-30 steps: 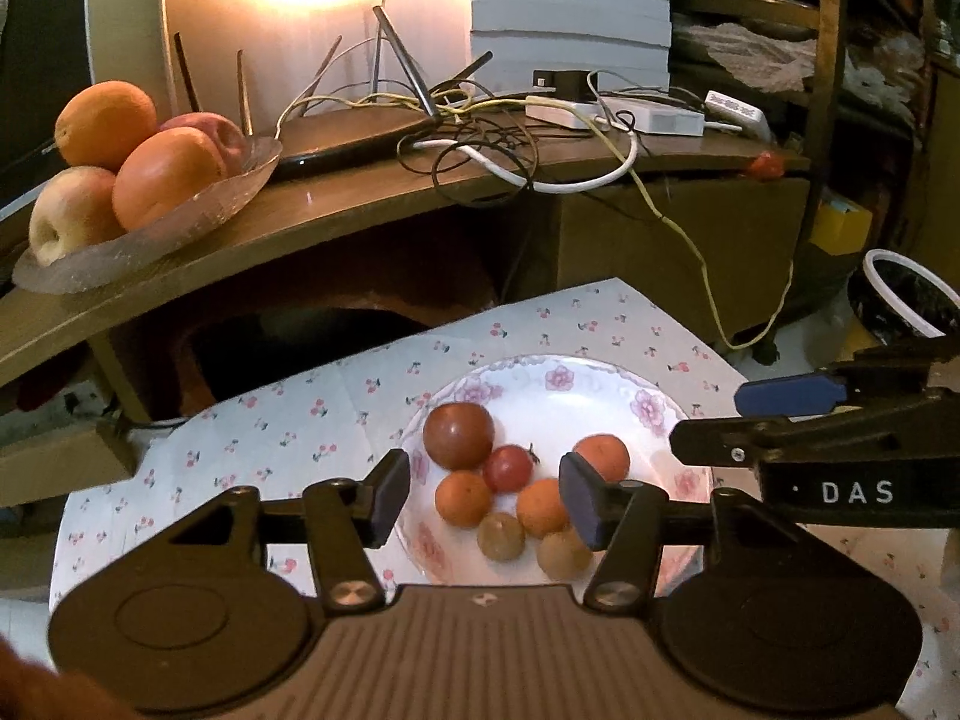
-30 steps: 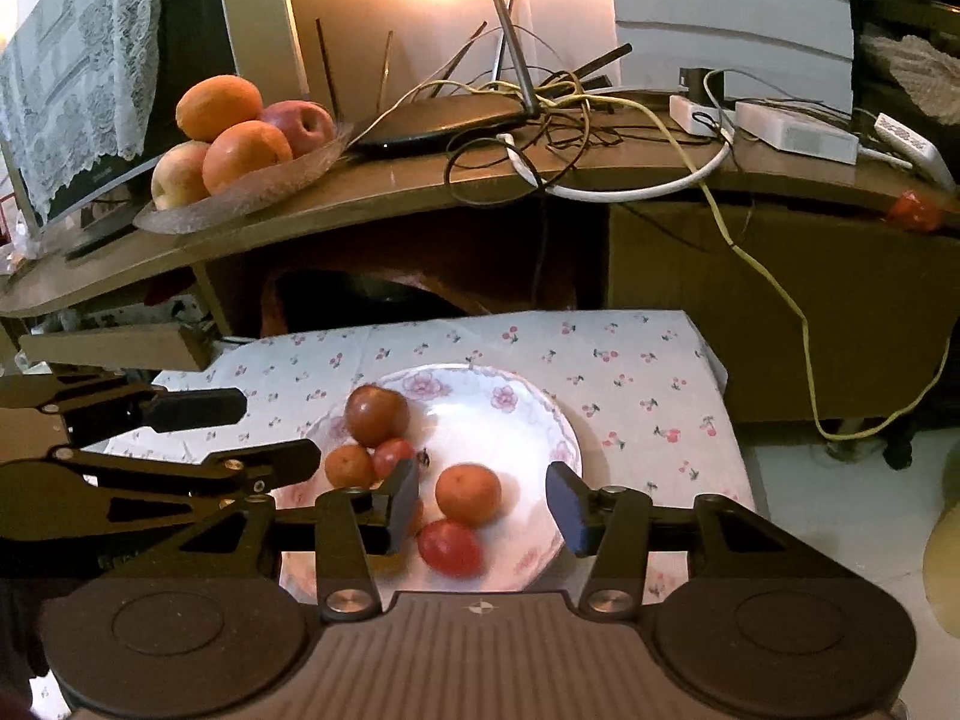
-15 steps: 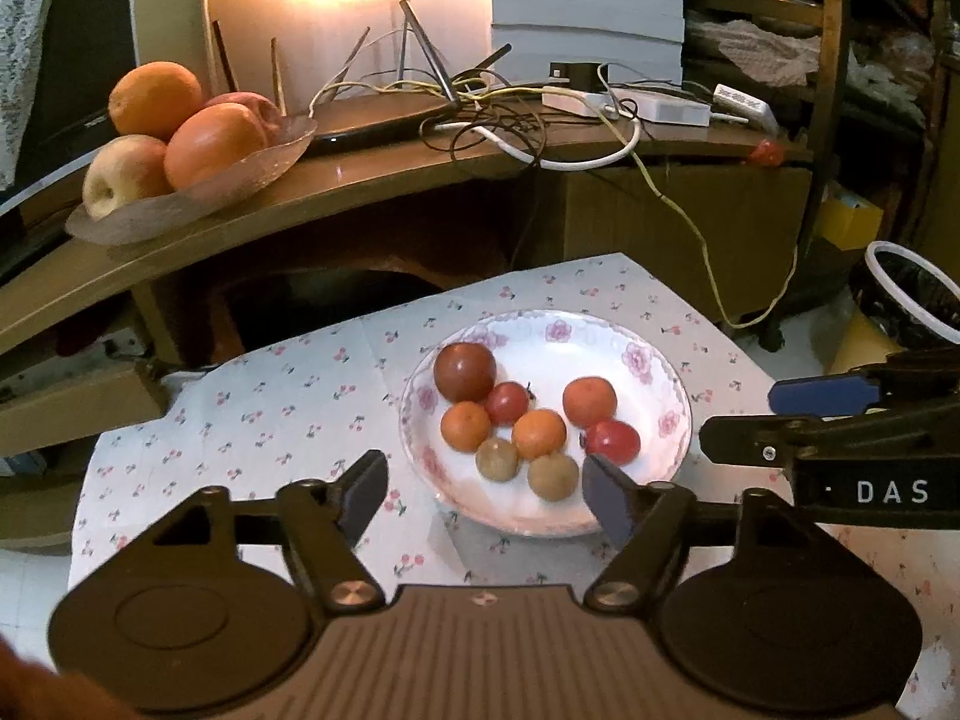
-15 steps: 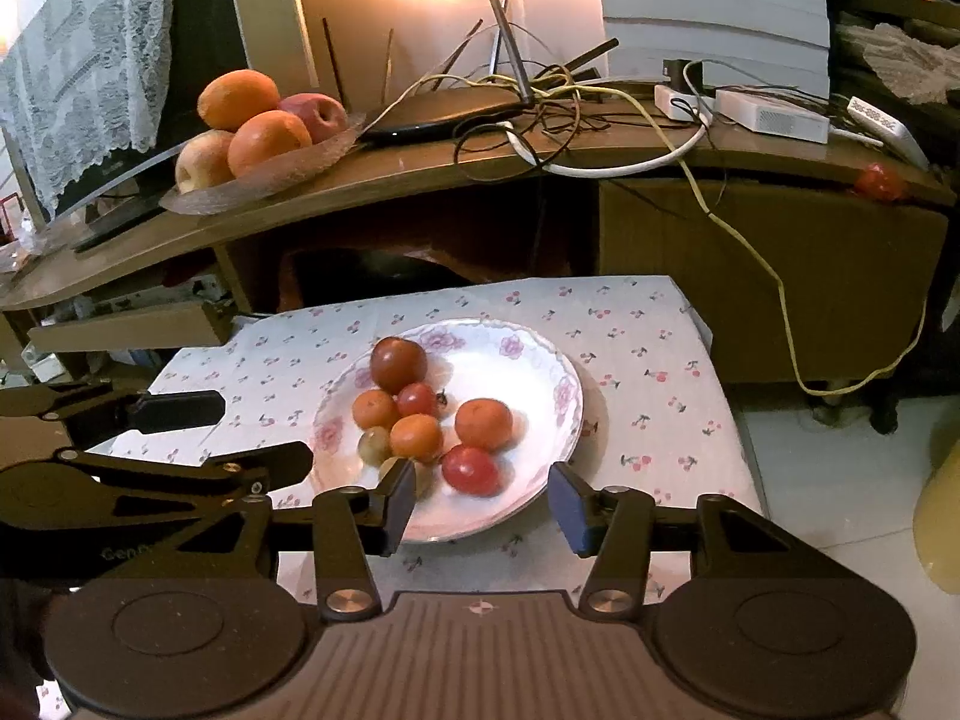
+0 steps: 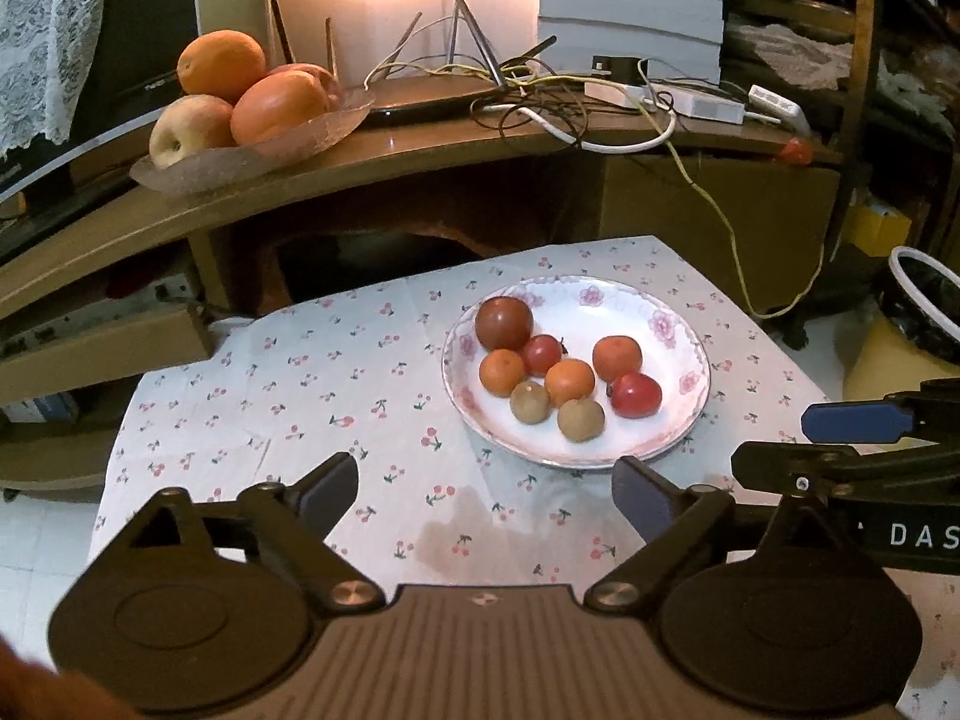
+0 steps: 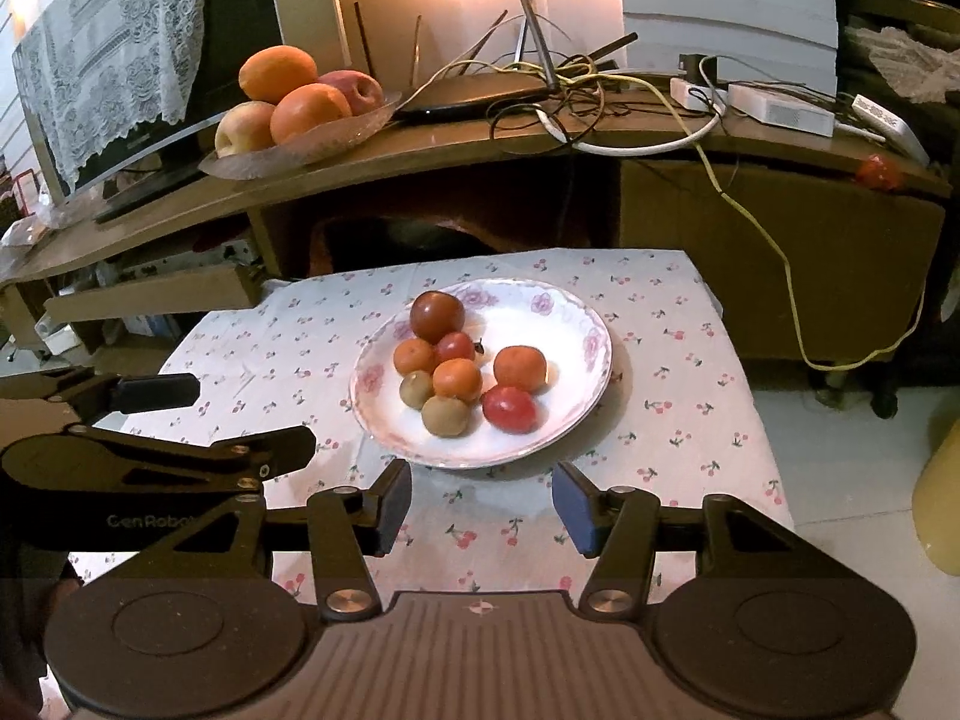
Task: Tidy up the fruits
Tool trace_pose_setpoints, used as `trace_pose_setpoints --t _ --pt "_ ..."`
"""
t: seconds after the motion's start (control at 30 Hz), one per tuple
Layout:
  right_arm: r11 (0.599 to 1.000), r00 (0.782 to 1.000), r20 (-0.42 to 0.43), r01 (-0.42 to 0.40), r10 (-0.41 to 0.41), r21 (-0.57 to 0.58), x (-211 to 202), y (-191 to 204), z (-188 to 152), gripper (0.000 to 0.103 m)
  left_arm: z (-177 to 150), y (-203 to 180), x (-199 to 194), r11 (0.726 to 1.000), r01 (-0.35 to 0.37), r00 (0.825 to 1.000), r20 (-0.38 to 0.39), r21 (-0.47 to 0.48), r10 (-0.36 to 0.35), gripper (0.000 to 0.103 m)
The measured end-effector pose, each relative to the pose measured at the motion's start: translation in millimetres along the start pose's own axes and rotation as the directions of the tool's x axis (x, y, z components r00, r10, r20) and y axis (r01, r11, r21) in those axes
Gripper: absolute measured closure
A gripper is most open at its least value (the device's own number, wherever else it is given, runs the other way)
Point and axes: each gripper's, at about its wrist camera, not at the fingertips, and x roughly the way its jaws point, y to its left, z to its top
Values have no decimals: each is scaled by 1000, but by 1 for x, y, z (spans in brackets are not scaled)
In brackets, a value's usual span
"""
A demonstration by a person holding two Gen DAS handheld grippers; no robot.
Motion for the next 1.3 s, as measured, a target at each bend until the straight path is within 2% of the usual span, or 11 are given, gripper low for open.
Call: trace_pose_setpoints --t 0.23,0.53,1.3 --pt "1000 1000 1 3 -3 7 -9 4 -9 48 -12 -2 -12 1000 -12 1000 -2 -14 12 0" --pt "1000 1000 -2 6 -6 9 -23 9 -24 47 -29 -10 -27 997 -70 998 -7 32 70 0" --pt "1000 1000 1 3 -3 18 -60 24 -59 47 -64 -13 -65 998 -66 998 -25 -17 66 0"
